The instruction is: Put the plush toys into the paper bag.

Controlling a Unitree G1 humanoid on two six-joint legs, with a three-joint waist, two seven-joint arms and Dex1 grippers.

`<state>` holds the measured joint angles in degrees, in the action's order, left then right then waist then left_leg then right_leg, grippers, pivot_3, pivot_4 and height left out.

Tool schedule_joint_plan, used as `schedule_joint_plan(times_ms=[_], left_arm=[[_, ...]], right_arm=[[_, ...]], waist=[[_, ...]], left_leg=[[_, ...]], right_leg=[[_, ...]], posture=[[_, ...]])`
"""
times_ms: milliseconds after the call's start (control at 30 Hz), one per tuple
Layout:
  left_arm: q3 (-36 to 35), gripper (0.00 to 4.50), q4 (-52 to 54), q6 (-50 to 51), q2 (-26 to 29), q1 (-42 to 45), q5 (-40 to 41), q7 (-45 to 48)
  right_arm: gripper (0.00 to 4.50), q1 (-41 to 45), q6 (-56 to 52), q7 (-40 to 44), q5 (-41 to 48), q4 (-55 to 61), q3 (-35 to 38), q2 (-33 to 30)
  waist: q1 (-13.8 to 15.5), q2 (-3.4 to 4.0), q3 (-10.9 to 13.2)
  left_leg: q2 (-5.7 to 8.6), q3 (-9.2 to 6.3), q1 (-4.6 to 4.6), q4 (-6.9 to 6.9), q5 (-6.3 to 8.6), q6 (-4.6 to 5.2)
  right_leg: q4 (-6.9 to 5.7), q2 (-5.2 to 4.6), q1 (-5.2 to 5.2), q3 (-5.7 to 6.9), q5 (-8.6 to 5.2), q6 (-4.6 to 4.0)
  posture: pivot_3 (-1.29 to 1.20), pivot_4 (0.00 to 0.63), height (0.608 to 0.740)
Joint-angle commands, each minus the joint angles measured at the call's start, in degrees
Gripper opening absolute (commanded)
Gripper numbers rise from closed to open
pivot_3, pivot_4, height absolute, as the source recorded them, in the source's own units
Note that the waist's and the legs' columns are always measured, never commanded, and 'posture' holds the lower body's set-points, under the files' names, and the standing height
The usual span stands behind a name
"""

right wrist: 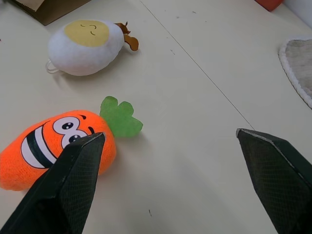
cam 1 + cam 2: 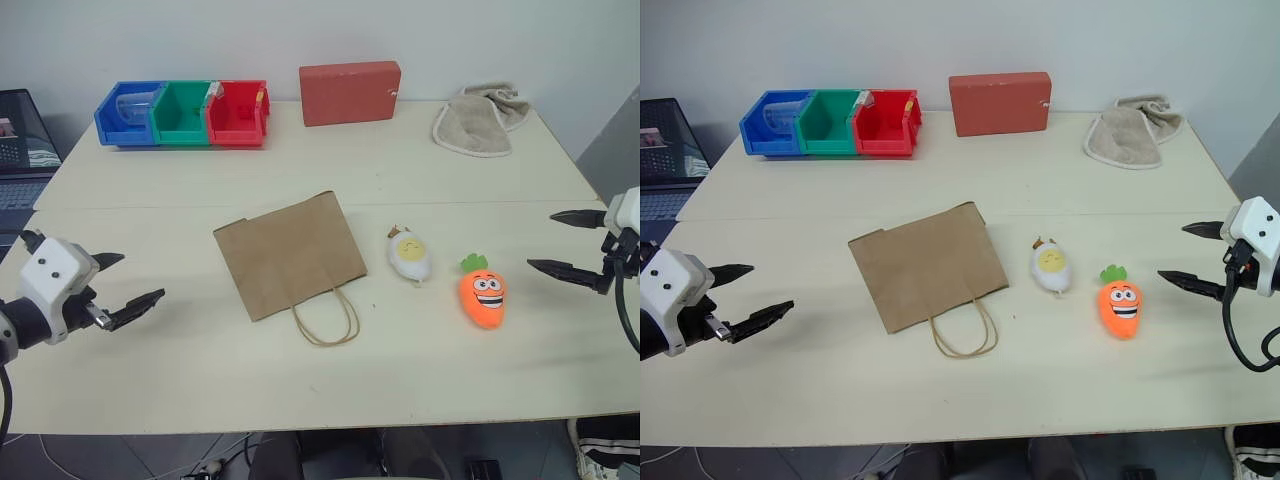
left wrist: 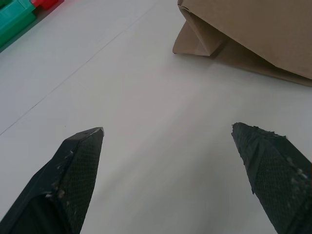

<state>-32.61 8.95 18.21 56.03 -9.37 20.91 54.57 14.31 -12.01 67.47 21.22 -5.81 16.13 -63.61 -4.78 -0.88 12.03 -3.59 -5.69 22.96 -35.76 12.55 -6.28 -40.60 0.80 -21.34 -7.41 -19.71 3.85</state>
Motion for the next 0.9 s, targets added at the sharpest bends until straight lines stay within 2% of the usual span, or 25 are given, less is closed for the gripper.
schedule_joint_plan(times_ms=[33, 467, 633, 800, 900], left_arm=[[-0.91, 4.50, 0.44, -1.14, -0.32, 0.38, 0.24, 0.33], [-1.76, 4.50, 0.45, -1.13, -0.04, -0.75, 0.11, 1.60], [-1.72, 4.50, 4.50, -0.14, 0.65, -0.59, 1.64, 3.02], [8.21, 4.50, 15.02, 3.67, 1.74, 3.92, 5.95, 6.17], [22.26, 4.50, 16.94, -0.81, 1.16, 9.63, 0.20, 8.89]], right_arm=[[4.50, 0.71, 0.19, 0.41, 0.15, 1.13, 0.89, -0.40], [4.50, 1.20, -0.32, 0.27, 0.76, 2.22, 0.21, 0.15], [4.50, 0.83, -2.49, 0.46, 2.15, 5.49, 0.75, 0.31], [4.50, -1.84, -7.30, 1.43, 5.43, 13.52, 2.61, -0.27], [4.50, -7.22, -12.19, 1.42, 9.13, 24.03, 5.12, -0.25]], waist=[[0.00, 0.00, 0.00], [0.00, 0.00, 0.00], [0.01, 0.00, 0.00], [0.53, 0.00, 0.00], [1.14, 0.05, -0.03]], left_leg=[[0.00, 0.00, 0.00, 0.00, 0.00, 0.00], [0.00, -0.01, 0.00, 0.00, 0.00, 0.00], [0.00, 0.00, 0.01, -0.01, 0.00, 0.00], [0.02, -0.04, 0.02, -0.05, 0.00, 0.00], [0.03, -0.08, 0.00, -0.05, 0.00, 0.00]], right_leg=[[0.00, 0.00, 0.00, 0.00, 0.00, 0.00], [-0.01, 0.00, 0.00, 0.00, 0.00, 0.00], [0.00, 0.00, 0.01, 0.00, 0.00, 0.00], [-0.01, 0.00, 0.04, 0.02, 0.00, 0.01], [-0.01, 0.00, 0.08, 0.04, 0.00, 0.01]], posture=[[0.00, 0.150, 0.740], [0.00, 0.150, 0.740], [0.00, 0.150, 0.740], [0.00, 0.150, 0.740], [0.00, 0.150, 0.740]])
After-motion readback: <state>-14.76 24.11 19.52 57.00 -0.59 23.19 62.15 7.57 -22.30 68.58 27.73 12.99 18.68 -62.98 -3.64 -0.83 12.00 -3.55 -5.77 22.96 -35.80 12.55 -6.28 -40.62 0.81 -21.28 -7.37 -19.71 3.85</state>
